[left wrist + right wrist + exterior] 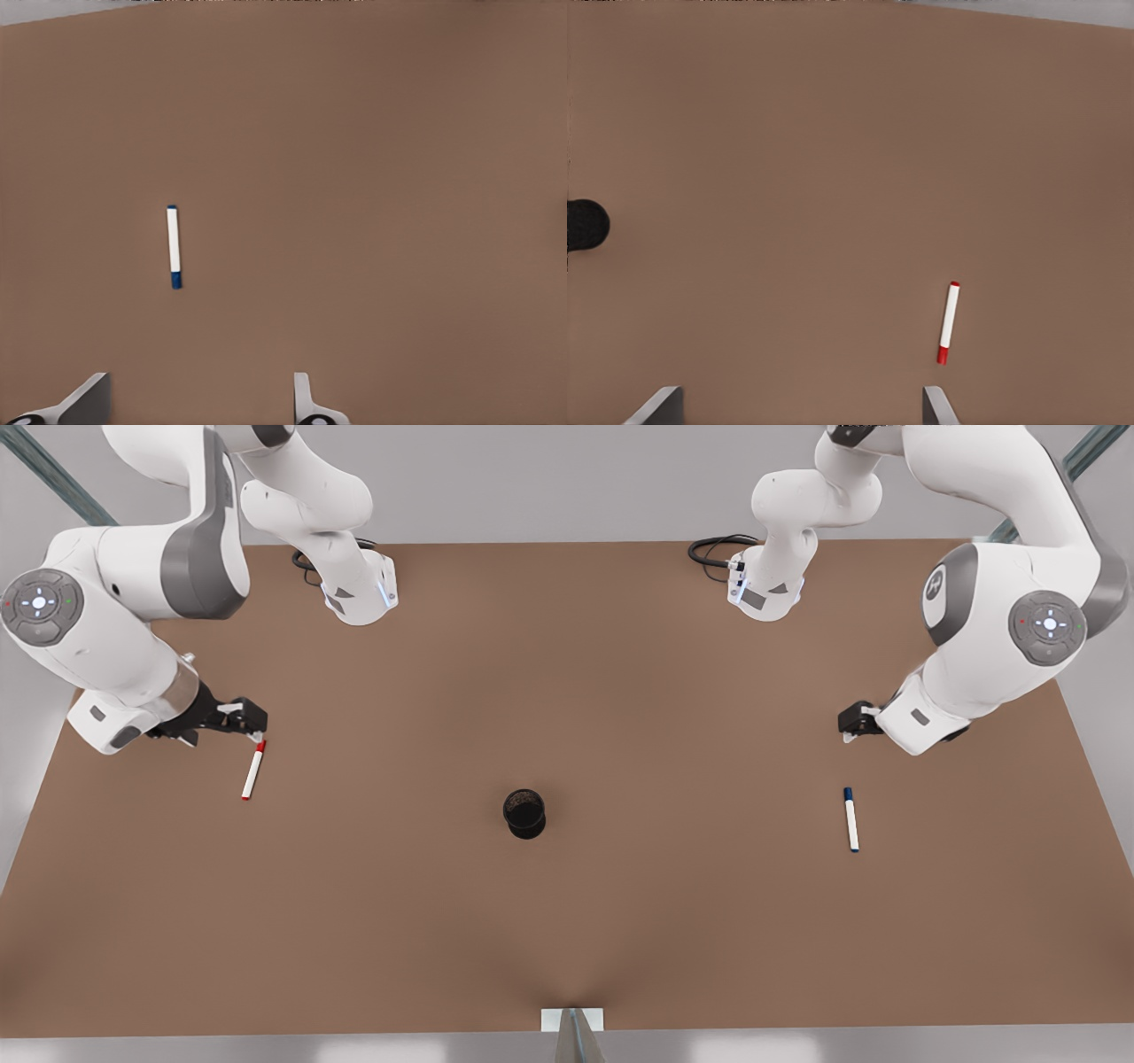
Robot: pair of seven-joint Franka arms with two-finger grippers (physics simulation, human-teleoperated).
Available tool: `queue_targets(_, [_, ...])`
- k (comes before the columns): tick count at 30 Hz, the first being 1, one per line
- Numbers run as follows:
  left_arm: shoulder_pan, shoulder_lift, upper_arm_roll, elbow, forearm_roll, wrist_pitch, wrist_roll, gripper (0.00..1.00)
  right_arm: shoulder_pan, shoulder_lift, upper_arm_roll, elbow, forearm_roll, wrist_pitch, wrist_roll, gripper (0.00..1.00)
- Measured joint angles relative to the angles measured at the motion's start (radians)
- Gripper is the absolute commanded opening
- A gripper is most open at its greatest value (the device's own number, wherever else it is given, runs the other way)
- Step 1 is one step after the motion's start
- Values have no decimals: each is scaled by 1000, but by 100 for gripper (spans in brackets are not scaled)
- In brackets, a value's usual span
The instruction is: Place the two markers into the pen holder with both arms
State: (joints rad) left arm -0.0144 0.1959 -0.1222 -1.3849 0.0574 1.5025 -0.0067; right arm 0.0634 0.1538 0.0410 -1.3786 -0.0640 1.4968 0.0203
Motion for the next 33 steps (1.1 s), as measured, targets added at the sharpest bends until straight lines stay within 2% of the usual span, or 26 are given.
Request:
queue_targets(2, [2, 36, 5, 7, 4, 15, 4, 100, 3, 11, 7, -2, 10, 10, 3, 100])
queue_targets(5, [53, 180, 17, -9, 6, 83, 10, 100, -4, 55, 9, -5, 18, 33, 6, 100])
queue_targets(8, [133, 249, 21, -169, 6, 249, 19, 100, -34, 152, 6, -24, 23, 92, 9, 100])
queue_targets(11, [188, 298, 22, -295, 6, 431, 39, 100, -111, 181, 11, -201, 31, 207, 9, 100])
queue_targets(18, [223, 435, 23, -324, 8, 738, 100, 100, -292, 101, 45, -533, 47, 433, -1, 100])
queue_targets(20, [223, 460, 23, -325, 8, 791, 114, 95, -324, 97, 49, -599, 47, 498, -5, 100])
queue_targets(21, [223, 470, 23, -325, 9, 812, 120, 88, -335, 108, 50, -616, 47, 527, -7, 100])
queue_targets(22, [224, 477, 23, -325, 9, 830, 126, 76, -345, 133, 50, -620, 47, 556, -8, 100])
queue_targets(23, [224, 483, 23, -325, 9, 845, 131, 71, -350, 161, 51, -618, 48, 586, -10, 100])
queue_targets(27, [231, 502, 23, -324, 9, 895, 153, 71, -406, 270, 47, -582, 45, 678, -29, 100])
queue_targets(33, [244, 514, 23, -333, 9, 931, 181, 70, -436, 293, 47, -602, 18, 758, -70, 100])
